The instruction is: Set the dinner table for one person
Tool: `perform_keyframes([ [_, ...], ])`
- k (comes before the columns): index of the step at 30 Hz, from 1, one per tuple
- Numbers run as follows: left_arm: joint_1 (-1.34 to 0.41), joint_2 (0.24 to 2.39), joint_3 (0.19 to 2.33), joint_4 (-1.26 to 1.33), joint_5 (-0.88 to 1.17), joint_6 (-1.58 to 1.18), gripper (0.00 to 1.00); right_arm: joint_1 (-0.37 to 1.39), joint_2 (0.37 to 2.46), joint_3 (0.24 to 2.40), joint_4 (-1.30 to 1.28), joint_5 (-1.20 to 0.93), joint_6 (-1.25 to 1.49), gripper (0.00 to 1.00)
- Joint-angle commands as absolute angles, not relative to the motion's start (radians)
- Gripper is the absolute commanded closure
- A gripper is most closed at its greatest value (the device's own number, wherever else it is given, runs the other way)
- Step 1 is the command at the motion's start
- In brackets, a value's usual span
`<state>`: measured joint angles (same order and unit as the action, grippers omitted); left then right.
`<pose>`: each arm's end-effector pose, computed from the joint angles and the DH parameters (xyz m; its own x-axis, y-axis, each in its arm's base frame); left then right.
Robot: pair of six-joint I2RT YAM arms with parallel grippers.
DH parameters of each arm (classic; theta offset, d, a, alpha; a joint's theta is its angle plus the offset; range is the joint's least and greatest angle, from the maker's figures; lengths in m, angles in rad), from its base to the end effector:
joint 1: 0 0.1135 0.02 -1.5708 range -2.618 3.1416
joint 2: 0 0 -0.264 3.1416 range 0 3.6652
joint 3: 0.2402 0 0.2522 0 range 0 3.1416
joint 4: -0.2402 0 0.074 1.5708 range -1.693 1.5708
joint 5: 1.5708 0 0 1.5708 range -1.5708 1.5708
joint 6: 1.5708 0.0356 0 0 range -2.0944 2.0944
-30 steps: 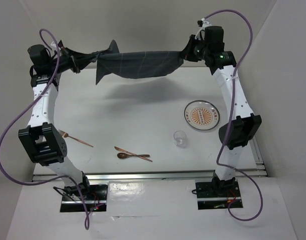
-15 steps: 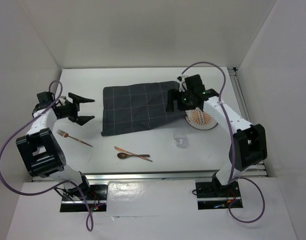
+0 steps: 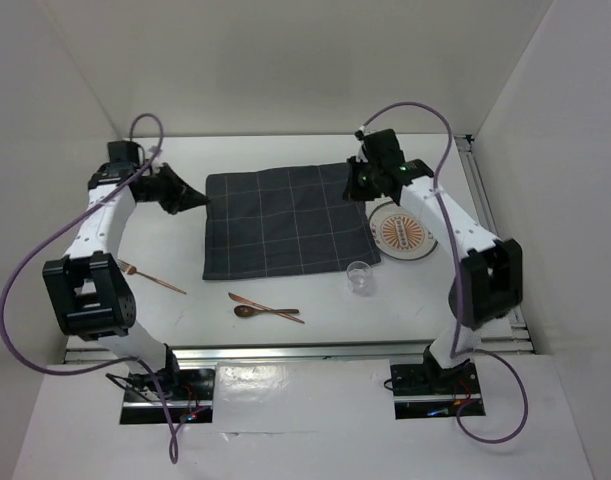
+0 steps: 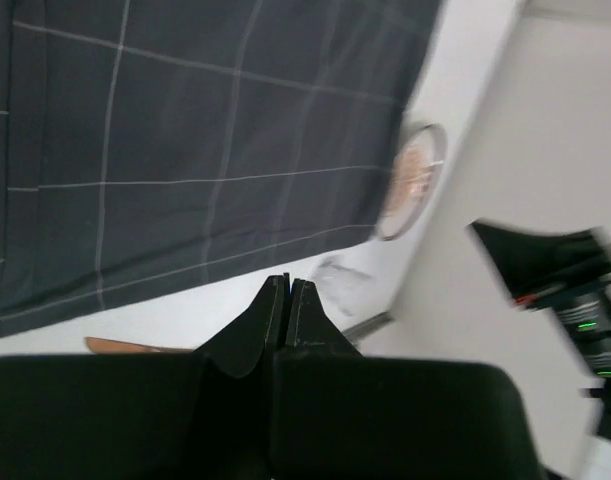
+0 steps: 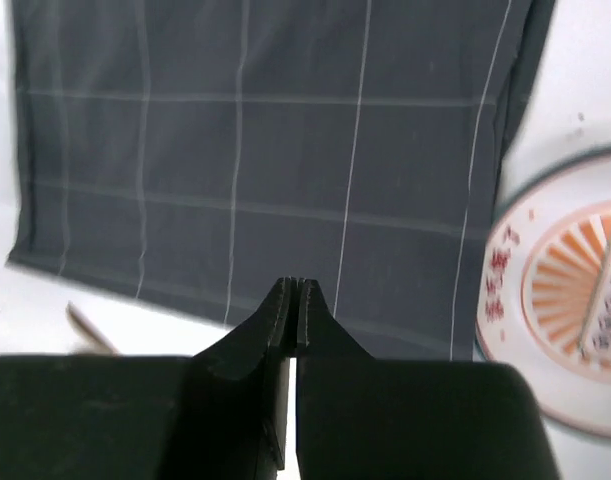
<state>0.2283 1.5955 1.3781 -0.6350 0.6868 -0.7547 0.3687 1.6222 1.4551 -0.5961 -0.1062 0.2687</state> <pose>0.3416 0.0562 0.3067 -0.6928 -0.7048 -0.1524 -0.3337 0.5008 -0.7987 0.3383 0.1348 0.3199 -0.7358 -0.0013 -0.6772 -0.2432 0.9338 0.2625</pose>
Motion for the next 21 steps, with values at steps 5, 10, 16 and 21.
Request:
perform_keyframes([
  [5,0.043,1.764,1.379,-0.716,0.416,-0.681,1.00,0.356,1.946,1.637,-0.676,-0.057,0.342,1.00],
  [10,0.003,1.877,1.379,-0.726,0.298,-0.699,1.00,0.336,2.028,1.655,-0.676,-0.048,0.363,1.00],
  [16,-0.006,2.032,1.439,-0.736,0.227,-0.700,1.00,0.316,2.040,1.574,-0.638,-0.069,0.385,1.00],
  [21,0.006,2.158,1.584,-0.778,0.218,-0.667,1.00,0.316,2.040,1.500,-0.618,-0.091,0.385,1.00],
])
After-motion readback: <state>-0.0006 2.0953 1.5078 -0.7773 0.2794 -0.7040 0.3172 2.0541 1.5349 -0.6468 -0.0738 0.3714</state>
